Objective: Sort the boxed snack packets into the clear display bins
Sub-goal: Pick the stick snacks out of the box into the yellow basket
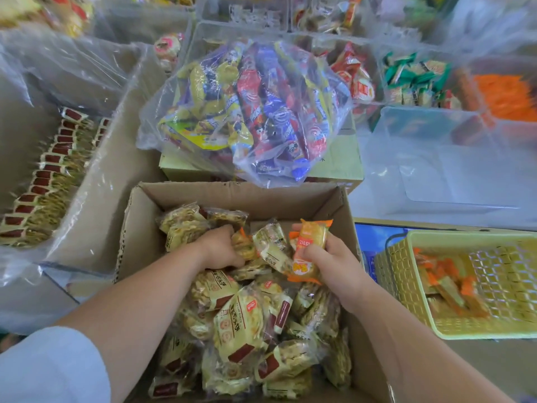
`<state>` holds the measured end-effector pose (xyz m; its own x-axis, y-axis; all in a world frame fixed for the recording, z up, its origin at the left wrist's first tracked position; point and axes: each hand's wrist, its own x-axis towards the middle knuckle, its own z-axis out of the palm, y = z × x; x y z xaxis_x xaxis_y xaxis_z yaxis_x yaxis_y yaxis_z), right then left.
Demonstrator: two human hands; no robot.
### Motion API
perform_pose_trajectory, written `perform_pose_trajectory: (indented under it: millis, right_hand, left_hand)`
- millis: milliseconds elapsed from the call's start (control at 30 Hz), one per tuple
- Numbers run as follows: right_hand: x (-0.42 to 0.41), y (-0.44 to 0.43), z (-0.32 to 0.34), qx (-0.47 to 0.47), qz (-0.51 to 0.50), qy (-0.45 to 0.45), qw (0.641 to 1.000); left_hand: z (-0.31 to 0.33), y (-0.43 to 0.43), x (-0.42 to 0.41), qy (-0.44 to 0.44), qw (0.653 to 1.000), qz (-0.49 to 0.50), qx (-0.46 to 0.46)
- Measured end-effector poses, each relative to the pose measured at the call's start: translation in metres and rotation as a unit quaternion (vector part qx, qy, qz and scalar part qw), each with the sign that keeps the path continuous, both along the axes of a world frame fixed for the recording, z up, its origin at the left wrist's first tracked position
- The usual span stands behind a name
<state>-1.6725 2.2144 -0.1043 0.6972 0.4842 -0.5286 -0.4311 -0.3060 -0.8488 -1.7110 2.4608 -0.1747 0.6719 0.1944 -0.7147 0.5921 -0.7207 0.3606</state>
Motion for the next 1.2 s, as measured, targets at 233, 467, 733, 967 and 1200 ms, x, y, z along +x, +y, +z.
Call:
perform_pose_trajectory:
  millis: [233,467,733,967,1200]
  right_hand:
    - [-0.008,-0.032,0.035,0.041,-0.065,0.002,0.997]
    - [-0.014,-0.101,0.06,0.059,-0.074,-0.003,0.995]
    - [0.046,-0.239,0.045,-0.027,-0.096,-0.027,0.995]
    - [0.116,-0.359,-0.009,-0.254,0.068,-0.146,0.954]
    - [0.13,-0.376,-0.033,-0.289,0.275,-0.179,0.899]
  left_hand:
    - [0.071,-0.008,-0.026,-0.178,0.984,0.021,0.019]
    - [0.14,-0.093,-0.074,-0.343,0.896,0.207,-0.19]
    - [0.138,-0.242,-0.049,-0.34,0.895,0.188,-0.217]
    - [0.09,-0.359,0.009,-0.266,0.956,0.092,-0.08]
    - [0.061,-0.416,0.043,-0.227,0.957,-0.139,0.113]
